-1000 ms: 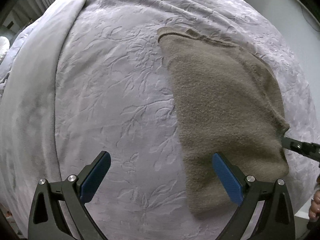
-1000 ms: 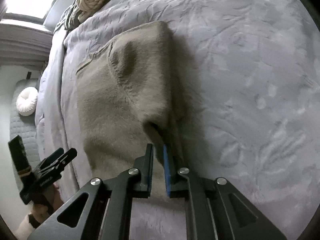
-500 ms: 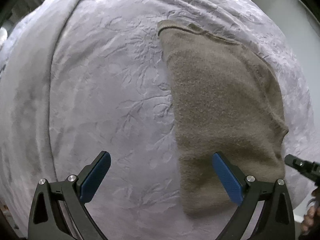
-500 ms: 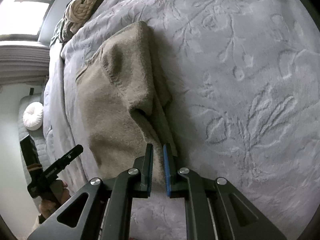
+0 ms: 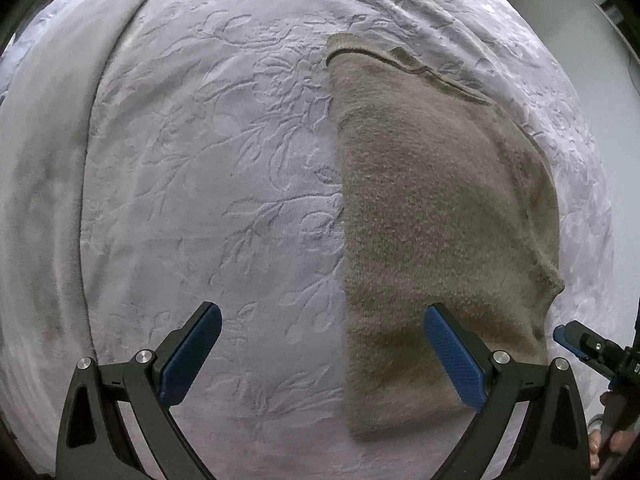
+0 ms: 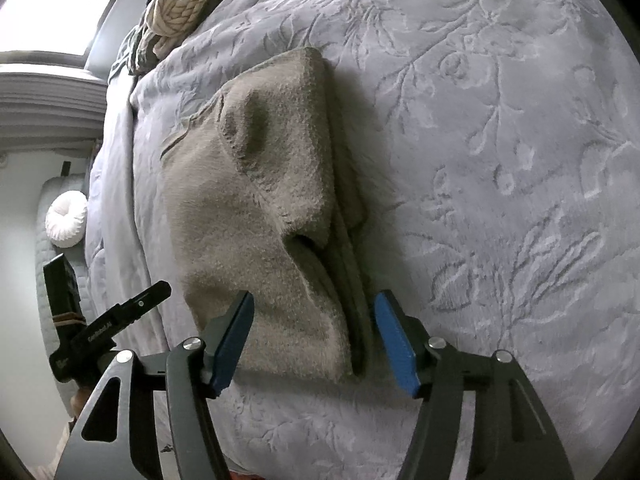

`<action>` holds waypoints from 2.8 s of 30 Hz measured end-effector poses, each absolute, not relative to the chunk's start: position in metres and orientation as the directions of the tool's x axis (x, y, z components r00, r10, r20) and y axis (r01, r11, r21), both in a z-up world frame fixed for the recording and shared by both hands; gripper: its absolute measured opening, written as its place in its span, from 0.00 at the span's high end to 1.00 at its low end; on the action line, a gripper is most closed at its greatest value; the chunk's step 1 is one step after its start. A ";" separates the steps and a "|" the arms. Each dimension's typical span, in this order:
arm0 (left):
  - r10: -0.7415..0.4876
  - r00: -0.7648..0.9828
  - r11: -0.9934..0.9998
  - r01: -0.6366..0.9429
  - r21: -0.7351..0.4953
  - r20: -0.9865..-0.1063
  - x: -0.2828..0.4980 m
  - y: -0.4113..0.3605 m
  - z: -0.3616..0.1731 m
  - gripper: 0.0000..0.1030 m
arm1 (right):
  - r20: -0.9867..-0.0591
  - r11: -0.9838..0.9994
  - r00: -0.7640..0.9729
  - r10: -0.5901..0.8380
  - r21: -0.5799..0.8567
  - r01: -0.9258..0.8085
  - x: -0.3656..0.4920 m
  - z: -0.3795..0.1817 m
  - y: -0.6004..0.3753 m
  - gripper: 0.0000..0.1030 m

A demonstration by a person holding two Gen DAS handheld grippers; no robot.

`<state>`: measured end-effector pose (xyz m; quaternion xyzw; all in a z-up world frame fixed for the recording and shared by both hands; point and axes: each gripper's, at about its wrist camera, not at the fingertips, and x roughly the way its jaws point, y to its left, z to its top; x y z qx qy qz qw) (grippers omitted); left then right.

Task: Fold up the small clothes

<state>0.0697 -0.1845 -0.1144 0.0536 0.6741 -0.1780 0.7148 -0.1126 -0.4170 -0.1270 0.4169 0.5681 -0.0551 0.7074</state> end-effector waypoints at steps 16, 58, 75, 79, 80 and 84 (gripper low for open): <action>-0.168 0.058 0.923 0.359 -0.137 -0.984 0.072 -0.191 -0.116 0.01 | -0.856 0.667 0.334 0.394 0.517 0.537 -0.091 -0.134 -0.439 0.28; -0.510 -0.132 0.785 0.332 -0.523 -0.850 0.112 -0.235 -0.153 0.46 | -0.602 0.508 0.399 0.692 0.799 0.323 -0.003 -0.165 -0.414 0.69; -0.504 -0.065 0.783 0.386 -0.487 -0.861 0.068 -0.133 -0.075 0.51 | -0.514 0.432 0.326 0.793 0.853 0.294 -0.025 -0.131 -0.294 0.69; -0.457 -0.074 0.827 0.332 -0.454 -0.886 0.050 -0.096 -0.091 0.51 | -0.550 0.464 0.252 0.797 0.823 0.327 -0.024 -0.158 -0.254 0.69; -0.443 -0.075 0.839 0.318 -0.443 -0.893 0.046 -0.088 -0.097 0.51 | -0.576 0.492 0.222 0.787 0.803 0.336 -0.023 -0.164 -0.245 0.69; -0.383 -0.089 0.885 0.249 -0.393 -0.919 0.032 -0.057 -0.124 0.51 | -0.715 0.652 0.121 0.689 0.684 0.328 -0.021 -0.164 -0.231 0.63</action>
